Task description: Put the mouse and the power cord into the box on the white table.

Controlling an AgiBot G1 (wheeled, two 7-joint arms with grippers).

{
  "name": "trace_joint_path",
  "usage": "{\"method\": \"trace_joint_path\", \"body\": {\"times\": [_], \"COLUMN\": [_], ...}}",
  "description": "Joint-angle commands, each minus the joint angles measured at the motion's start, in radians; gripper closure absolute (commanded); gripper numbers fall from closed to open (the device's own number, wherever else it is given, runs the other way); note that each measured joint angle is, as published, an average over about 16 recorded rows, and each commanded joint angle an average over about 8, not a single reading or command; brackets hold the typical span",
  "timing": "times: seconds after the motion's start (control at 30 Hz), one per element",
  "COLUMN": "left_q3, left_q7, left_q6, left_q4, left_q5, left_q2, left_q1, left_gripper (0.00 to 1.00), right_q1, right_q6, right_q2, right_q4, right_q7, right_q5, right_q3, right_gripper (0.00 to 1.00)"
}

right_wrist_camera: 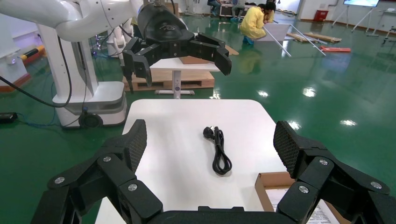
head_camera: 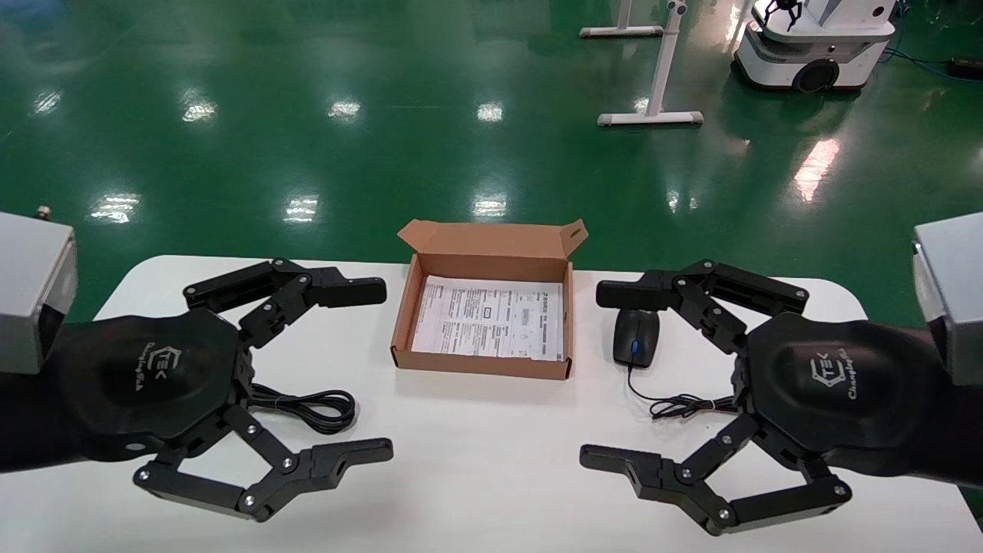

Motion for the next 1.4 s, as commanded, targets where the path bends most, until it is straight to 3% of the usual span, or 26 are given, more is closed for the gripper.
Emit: {"method": "trace_joint_path", "body": {"times": [0.03,0.83,1.1,1.4], "left_q3": [0.0,0.026,0.207,0.433], "left_q7": [0.0,-0.001,-0.002,0.099], "left_q6": [0.0,0.024,0.095,0.09], "left_q4": [0.0,-0.011,-0.016,0.078], "left_q5": [0.0,0.038,0.245,0.507], "left_q2": [0.0,0.005,0.015,0.019], "left_q1": [0.0,-0.015,-0.179,-0.39], "left_gripper": [0.0,0.0,0.0,0.0], "right_q1": [0.0,-0.002,0.018,0.177], "right_q6": [0.0,-0.004,-0.06,-0.056], "right_q2": [0.0,0.003,0.028,-0.013], "right_q4": [0.0,-0.002,-0.091,-0.35], "right_q7": [0.0,-0.004,-0.116,-0.427], "right_q5": [0.0,-0.006,-0.123,-0.443], "right_q3": [0.0,-0.002,-0.035,-0.175], "right_gripper": [0.0,0.0,0.0,0.0]}}
